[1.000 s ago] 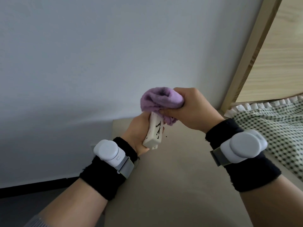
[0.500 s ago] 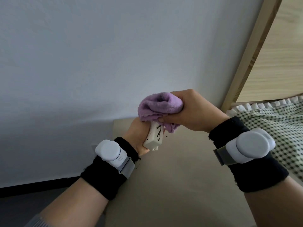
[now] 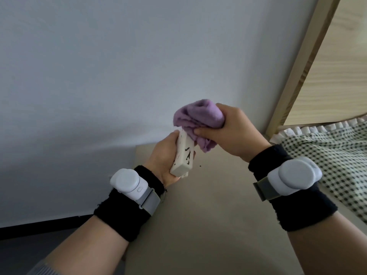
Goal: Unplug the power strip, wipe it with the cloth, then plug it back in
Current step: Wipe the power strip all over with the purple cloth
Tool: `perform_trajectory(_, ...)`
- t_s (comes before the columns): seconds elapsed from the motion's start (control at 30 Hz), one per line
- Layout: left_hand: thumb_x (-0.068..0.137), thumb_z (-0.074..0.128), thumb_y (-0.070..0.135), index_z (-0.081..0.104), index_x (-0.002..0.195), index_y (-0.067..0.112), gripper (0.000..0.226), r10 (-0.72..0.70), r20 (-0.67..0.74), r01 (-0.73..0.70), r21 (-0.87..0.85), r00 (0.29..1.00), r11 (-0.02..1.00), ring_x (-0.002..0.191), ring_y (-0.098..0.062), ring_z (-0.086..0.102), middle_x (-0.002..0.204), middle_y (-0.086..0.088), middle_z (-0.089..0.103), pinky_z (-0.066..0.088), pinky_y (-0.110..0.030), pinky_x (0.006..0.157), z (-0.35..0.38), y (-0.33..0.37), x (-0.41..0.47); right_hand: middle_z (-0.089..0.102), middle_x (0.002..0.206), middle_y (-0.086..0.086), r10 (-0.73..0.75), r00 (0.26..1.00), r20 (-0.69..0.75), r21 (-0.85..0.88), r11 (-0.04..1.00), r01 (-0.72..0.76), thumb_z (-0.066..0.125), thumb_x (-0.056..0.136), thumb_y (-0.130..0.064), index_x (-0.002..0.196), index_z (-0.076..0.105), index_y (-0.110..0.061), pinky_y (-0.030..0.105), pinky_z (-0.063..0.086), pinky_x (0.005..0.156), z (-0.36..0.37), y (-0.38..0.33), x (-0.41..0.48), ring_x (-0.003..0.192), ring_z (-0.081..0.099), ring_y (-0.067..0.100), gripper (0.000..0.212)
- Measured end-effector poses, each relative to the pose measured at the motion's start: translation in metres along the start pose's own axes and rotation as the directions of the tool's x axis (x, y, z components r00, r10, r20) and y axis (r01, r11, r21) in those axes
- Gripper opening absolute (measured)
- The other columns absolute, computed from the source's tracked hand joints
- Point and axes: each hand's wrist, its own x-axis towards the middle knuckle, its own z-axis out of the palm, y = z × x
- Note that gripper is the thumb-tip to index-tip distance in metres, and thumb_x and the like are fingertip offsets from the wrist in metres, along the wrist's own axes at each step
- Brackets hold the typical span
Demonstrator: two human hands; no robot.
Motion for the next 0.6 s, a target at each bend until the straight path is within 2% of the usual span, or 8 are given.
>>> perform_trajectory(0.1, 0.107, 0.043, 0.039, 0.065, 0.098, 0.012, 0.036, -0.005, -0.008, 0.005, -0.039, 1.0, 0.999, 0.049, -0.017, 0.059, 0.076, -0.006, 0.07, 0.049, -0.022, 0.045, 0.002, 0.002, -0.002, 0.077, 0.1, 0.027, 0.139, 0.99, 0.018, 0.359, 0.923, -0.136, 0.086, 0.082, -0.013, 0.117, 0.062, -0.004, 0.06, 0.064, 0.083, -0.007, 0.006, 0.003, 0.088, 0.076, 0.047, 0.043)
perform_trajectory(0.2, 0.108, 0.041, 0.038, 0.064, 0.101, 0.011, 0.036, -0.01, -0.013, 0.009, -0.045, 1.0, 0.999, 0.048, -0.016, 0.058, 0.075, -0.006, 0.07, 0.049, -0.021, 0.045, 0.004, 0.003, -0.004, 0.079, 0.085, 0.014, 0.22, 0.974, 0.046, 0.565, 0.799, -0.207, 0.079, 0.082, -0.006, 0.123, 0.056, -0.003, 0.04, 0.065, 0.07, -0.009, 0.008, 0.008, 0.075, 0.077, 0.027, 0.047)
perform_trajectory(0.3, 0.109, 0.039, 0.037, 0.064, 0.109, 0.01, 0.036, -0.013, -0.018, 0.013, -0.042, 1.0, 0.999, 0.049, -0.016, 0.059, 0.075, -0.007, 0.071, 0.05, -0.021, 0.046, 0.005, 0.003, -0.005, 0.078, 0.083, 0.01, 0.24, 0.955, -0.175, 0.33, 0.928, -0.172, 0.074, 0.087, -0.004, 0.13, 0.055, -0.006, 0.042, 0.065, 0.066, -0.01, 0.012, 0.009, 0.068, 0.076, 0.027, 0.047)
perform_trajectory(0.33, 0.109, 0.038, 0.036, 0.064, 0.113, 0.011, 0.036, -0.011, -0.02, 0.01, -0.045, 1.0, 0.999, 0.049, -0.016, 0.059, 0.075, -0.007, 0.071, 0.05, -0.021, 0.046, 0.004, 0.004, -0.005, 0.079, 0.08, 0.007, 0.177, 0.945, -0.274, 0.185, 0.974, -0.129, 0.071, 0.086, -0.004, 0.123, 0.058, -0.009, 0.043, 0.066, 0.062, -0.01, 0.011, 0.008, 0.068, 0.077, 0.028, 0.039)
perform_trajectory(0.4, 0.109, 0.037, 0.035, 0.062, 0.121, 0.011, 0.037, -0.01, -0.026, 0.009, -0.053, 1.0, 0.999, 0.048, -0.017, 0.058, 0.075, -0.007, 0.07, 0.05, -0.021, 0.045, 0.004, 0.003, -0.004, 0.077, 0.067, -0.006, 0.018, 0.924, -0.382, 0.008, 1.0, -0.016, 0.061, 0.085, 0.001, 0.105, 0.06, -0.011, 0.029, 0.057, 0.045, -0.007, 0.009, 0.002, 0.057, 0.075, 0.016, 0.024)
perform_trajectory(0.47, 0.109, 0.038, 0.035, 0.062, 0.121, 0.011, 0.036, -0.011, -0.032, 0.009, -0.057, 0.999, 0.998, 0.047, -0.017, 0.058, 0.075, -0.007, 0.069, 0.049, -0.021, 0.044, 0.006, 0.003, -0.004, 0.076, 0.066, -0.016, -0.075, 0.937, -0.342, -0.068, 0.996, 0.055, 0.063, 0.084, 0.001, 0.097, 0.061, -0.015, 0.022, 0.053, 0.042, 0.0, 0.006, -0.002, 0.048, 0.07, 0.007, 0.021)
perform_trajectory(0.5, 0.109, 0.038, 0.035, 0.063, 0.116, 0.011, 0.035, -0.008, -0.028, 0.006, -0.058, 1.0, 0.998, 0.047, -0.017, 0.058, 0.075, -0.007, 0.069, 0.049, -0.021, 0.044, 0.007, 0.003, -0.004, 0.077, 0.069, -0.012, -0.099, 0.957, -0.272, -0.111, 0.991, 0.071, 0.071, 0.084, -0.005, 0.095, 0.063, -0.02, 0.025, 0.057, 0.047, 0.004, 0.004, -0.003, 0.049, 0.071, 0.01, 0.02)
perform_trajectory(0.6, 0.107, 0.037, 0.028, 0.069, 0.096, 0.009, 0.039, 0.029, 0.017, -0.028, -0.058, 0.999, 0.998, 0.052, -0.018, 0.063, 0.072, -0.008, 0.066, 0.05, -0.021, 0.045, 0.007, 0.005, -0.005, 0.071, 0.097, -0.005, -0.098, 0.995, 0.005, -0.199, 0.975, 0.097, 0.087, 0.082, -0.029, 0.091, 0.072, -0.029, 0.021, 0.058, 0.071, 0.012, 0.007, -0.003, 0.07, 0.073, 0.005, 0.017)
